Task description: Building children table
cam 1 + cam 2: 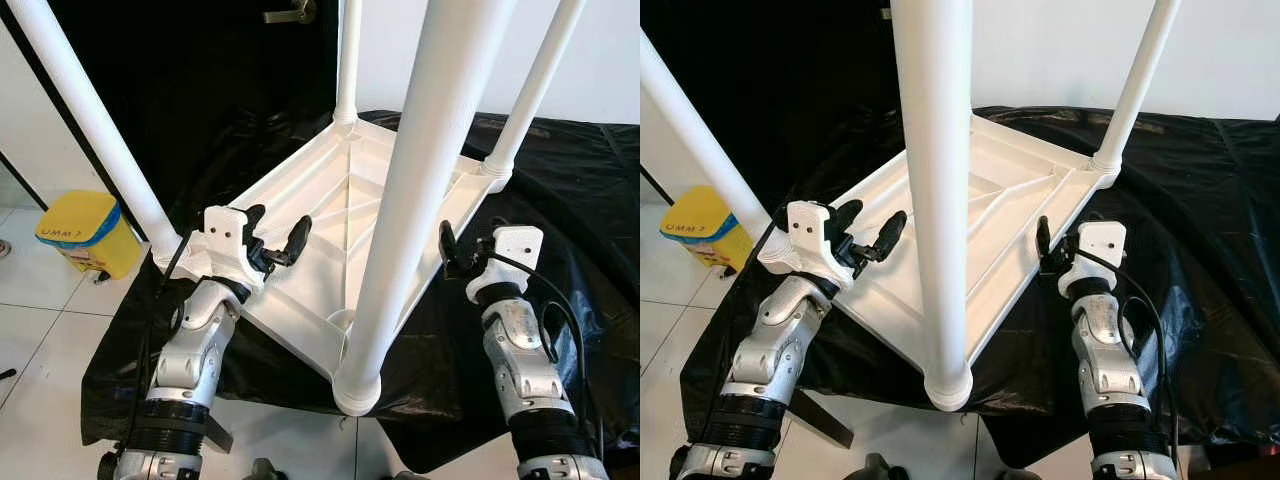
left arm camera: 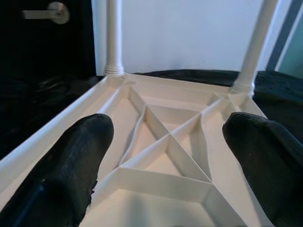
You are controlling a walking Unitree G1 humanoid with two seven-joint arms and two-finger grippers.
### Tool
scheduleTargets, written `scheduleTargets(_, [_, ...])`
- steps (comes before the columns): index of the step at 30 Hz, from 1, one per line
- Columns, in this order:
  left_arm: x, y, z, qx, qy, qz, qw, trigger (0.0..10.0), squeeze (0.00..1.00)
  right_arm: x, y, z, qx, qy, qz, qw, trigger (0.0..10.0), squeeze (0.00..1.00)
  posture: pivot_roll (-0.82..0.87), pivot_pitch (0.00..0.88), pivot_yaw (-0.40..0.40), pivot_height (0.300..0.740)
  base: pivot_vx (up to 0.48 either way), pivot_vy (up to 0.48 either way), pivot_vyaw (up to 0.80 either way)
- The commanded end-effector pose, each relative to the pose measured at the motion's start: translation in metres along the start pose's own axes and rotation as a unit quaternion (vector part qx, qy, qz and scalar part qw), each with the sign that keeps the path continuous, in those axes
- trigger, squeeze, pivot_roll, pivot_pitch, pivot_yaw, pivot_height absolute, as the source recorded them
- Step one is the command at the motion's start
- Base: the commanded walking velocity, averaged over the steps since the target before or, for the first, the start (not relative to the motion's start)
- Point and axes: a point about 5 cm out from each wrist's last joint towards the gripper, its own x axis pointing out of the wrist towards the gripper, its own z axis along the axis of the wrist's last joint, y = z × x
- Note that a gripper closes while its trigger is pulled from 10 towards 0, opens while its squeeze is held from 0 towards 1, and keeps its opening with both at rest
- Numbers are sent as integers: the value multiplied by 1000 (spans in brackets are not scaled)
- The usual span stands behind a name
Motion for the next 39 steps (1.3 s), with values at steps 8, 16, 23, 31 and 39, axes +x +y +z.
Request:
scheduleTargets(8, [-7, -12, -1, 4, 7, -52, 999, 10000, 0, -5, 0, 4, -8, -1, 27, 1000, 10000, 0, -44, 44, 5, 740, 0, 0, 0])
scheduleTargets(16, [0, -12, -3, -1, -6, -8, 1000, 4118, 0, -5, 12, -2, 14, 2, 18, 1000, 0, 0, -39, 37, 5, 740, 0, 0, 0])
scheduleTargets(23, [-6, -19, -12, 13, 21, -62, 998, 10000, 0, -6, 11, -8, 5, 14, 28, 999, 10000, 0, -38, 20, 4, 740, 0, 0, 0])
scheduleTargets(31, [-4, -14, -12, -16, 8, -36, 999, 10000, 1000, -5, 14, -4, 32, 5, 3, 999, 10000, 1000, -53, 30, 14, 740, 0, 0, 0])
scheduleTargets(39, [-3, -6, -8, -12, -1, -3, 1000, 10000, 1000, -5, 17, -3, 39, 2, -9, 999, 10000, 1000, -55, 39, 16, 740, 0, 0, 0])
